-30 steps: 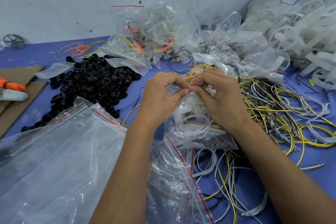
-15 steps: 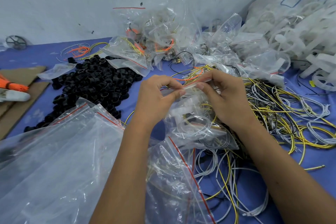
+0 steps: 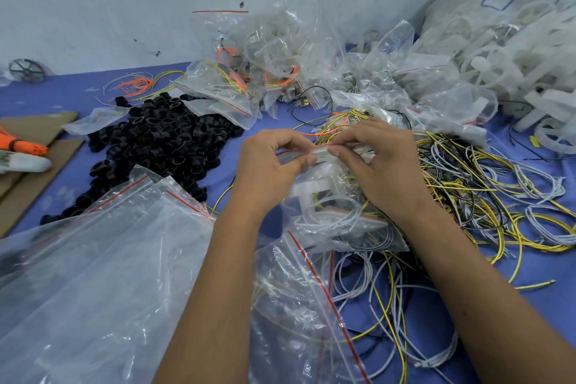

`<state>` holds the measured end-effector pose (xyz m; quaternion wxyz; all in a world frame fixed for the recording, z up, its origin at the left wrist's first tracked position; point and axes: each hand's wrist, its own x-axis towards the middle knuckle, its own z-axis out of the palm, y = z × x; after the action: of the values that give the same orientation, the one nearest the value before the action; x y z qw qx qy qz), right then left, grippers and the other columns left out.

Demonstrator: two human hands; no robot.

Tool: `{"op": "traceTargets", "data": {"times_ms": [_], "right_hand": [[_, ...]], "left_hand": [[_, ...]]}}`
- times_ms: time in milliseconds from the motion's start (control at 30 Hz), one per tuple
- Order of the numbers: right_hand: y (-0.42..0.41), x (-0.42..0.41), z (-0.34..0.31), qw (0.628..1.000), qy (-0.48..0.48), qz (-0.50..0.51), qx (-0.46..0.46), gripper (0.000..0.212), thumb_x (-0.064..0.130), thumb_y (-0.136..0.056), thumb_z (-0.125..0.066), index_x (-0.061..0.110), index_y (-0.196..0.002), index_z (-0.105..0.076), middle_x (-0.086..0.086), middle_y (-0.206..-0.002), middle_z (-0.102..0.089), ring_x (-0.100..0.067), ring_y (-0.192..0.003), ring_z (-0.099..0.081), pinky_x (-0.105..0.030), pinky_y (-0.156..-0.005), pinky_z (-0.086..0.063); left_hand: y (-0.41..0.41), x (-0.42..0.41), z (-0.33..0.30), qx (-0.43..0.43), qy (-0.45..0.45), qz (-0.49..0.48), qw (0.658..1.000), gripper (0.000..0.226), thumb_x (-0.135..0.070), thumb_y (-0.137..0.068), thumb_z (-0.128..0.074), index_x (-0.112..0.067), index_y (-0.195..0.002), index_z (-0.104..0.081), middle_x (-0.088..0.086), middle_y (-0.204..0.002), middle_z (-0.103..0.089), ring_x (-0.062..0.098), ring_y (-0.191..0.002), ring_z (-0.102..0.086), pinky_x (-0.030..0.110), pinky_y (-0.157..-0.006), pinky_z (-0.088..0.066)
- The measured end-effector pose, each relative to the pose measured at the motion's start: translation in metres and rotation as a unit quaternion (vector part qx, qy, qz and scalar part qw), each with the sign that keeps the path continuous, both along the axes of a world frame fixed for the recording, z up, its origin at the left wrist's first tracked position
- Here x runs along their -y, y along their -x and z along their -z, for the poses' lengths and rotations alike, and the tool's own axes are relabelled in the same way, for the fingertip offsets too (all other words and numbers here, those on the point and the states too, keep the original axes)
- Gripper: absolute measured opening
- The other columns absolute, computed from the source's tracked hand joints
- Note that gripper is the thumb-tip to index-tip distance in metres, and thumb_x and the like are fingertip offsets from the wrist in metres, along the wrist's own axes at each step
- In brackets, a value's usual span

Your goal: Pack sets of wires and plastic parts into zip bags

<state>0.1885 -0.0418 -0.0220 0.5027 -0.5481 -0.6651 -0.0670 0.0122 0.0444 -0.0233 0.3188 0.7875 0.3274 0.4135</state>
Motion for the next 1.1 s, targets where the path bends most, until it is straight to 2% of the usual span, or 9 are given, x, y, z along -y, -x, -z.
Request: {"op": "traceTargets", "data": {"times_ms": [100, 233, 333, 500, 633, 800, 900, 1000, 1100], "right_hand": [[0.001, 0.000, 0.000, 1.000, 0.009, 0.008, 0.005, 0.004, 0.008, -0.088, -0.079, 0.006, -0.086, -0.075, 0.001, -0.083, -0.071, -0.019, -0.082, -0.063, -0.040, -0.081, -0.053], [0.002, -0.001, 0.000, 1.000, 0.010, 0.017, 0.022, 0.005, 0.007, -0.089, -0.077, 0.004, -0.087, -0.074, -0.004, -0.086, -0.071, -0.025, -0.086, -0.063, -0.042, -0.080, -0.052], [0.001, -0.001, 0.000, 0.999, 0.018, 0.023, 0.038, 0.005, 0.009, -0.091, -0.075, 0.005, -0.089, -0.074, -0.005, -0.089, -0.072, -0.028, -0.089, -0.061, -0.041, -0.083, -0.049], [0.000, -0.002, 0.001, 0.998, 0.014, 0.026, 0.048, 0.007, 0.011, -0.094, -0.073, 0.006, -0.089, -0.074, -0.002, -0.088, -0.072, -0.028, -0.087, -0.057, -0.040, -0.083, -0.048], [0.000, -0.001, 0.003, 0.999, 0.014, 0.031, 0.039, 0.007, 0.011, -0.094, -0.073, 0.006, -0.090, -0.075, -0.002, -0.088, -0.072, -0.027, -0.089, -0.057, -0.039, -0.084, -0.048], [0.000, -0.001, 0.002, 0.999, 0.014, 0.034, 0.039, 0.007, 0.010, -0.094, -0.073, 0.006, -0.089, -0.075, -0.003, -0.087, -0.072, -0.028, -0.088, -0.057, -0.037, -0.083, -0.047], [0.000, 0.000, 0.002, 0.998, 0.015, 0.038, 0.040, 0.007, 0.011, -0.094, -0.073, 0.006, -0.089, -0.075, -0.003, -0.087, -0.072, -0.026, -0.088, -0.057, -0.035, -0.083, -0.047], [0.000, 0.000, 0.002, 0.998, 0.014, 0.039, 0.040, 0.007, 0.010, -0.094, -0.073, 0.006, -0.088, -0.075, -0.003, -0.088, -0.072, -0.026, -0.089, -0.057, -0.032, -0.083, -0.046], [0.000, 0.000, 0.002, 0.999, 0.007, 0.039, 0.034, 0.006, 0.009, -0.093, -0.074, 0.005, -0.088, -0.075, -0.003, -0.088, -0.072, -0.026, -0.088, -0.058, -0.032, -0.083, -0.047]], "left_hand": [[0.001, -0.001, 0.002, 0.006, 0.006, -0.016, 1.000, 0.022, -0.008, -0.077, -0.087, -0.026, -0.076, -0.074, -0.013, -0.079, -0.072, 0.001, -0.082, -0.065, 0.012, -0.079, -0.044], [-0.001, 0.000, 0.002, 0.003, -0.013, -0.026, 1.000, 0.019, -0.005, -0.074, -0.088, -0.019, -0.073, -0.075, -0.010, -0.077, -0.069, 0.000, -0.082, -0.059, 0.005, -0.076, -0.037], [-0.001, -0.001, 0.002, -0.007, -0.020, -0.023, 0.999, 0.018, -0.009, -0.074, -0.088, -0.021, -0.074, -0.076, -0.012, -0.078, -0.069, 0.003, -0.083, -0.058, 0.005, -0.076, -0.037], [0.000, -0.001, 0.003, 0.008, -0.022, -0.046, 0.999, 0.033, -0.014, -0.075, -0.089, -0.041, -0.072, -0.070, -0.019, -0.079, -0.071, 0.006, -0.090, -0.064, 0.008, -0.081, -0.039], [0.003, -0.004, 0.005, 0.024, -0.014, -0.053, 0.998, 0.029, -0.008, -0.077, -0.087, -0.033, -0.075, -0.072, -0.018, -0.079, -0.072, 0.005, -0.085, -0.067, 0.021, -0.086, -0.049], [0.005, -0.006, 0.006, 0.026, -0.003, -0.041, 0.999, 0.017, -0.003, -0.077, -0.085, -0.016, -0.077, -0.074, -0.015, -0.078, -0.070, -0.003, -0.078, -0.062, 0.017, -0.083, -0.046], [0.004, -0.007, 0.007, 0.023, -0.002, -0.042, 0.999, 0.021, -0.004, -0.076, -0.086, -0.021, -0.074, -0.074, -0.020, -0.075, -0.069, -0.006, -0.077, -0.061, 0.011, -0.081, -0.042], [0.006, -0.009, 0.008, 0.028, 0.008, -0.041, 0.999, 0.030, -0.006, -0.076, -0.087, -0.031, -0.072, -0.072, -0.024, -0.072, -0.070, -0.005, -0.075, -0.064, 0.015, -0.080, -0.048], [0.008, -0.011, 0.012, 0.045, 0.015, -0.040, 0.998, 0.030, -0.005, -0.076, -0.088, -0.031, -0.072, -0.071, -0.020, -0.071, -0.071, -0.002, -0.074, -0.066, 0.017, -0.078, -0.052]]}}
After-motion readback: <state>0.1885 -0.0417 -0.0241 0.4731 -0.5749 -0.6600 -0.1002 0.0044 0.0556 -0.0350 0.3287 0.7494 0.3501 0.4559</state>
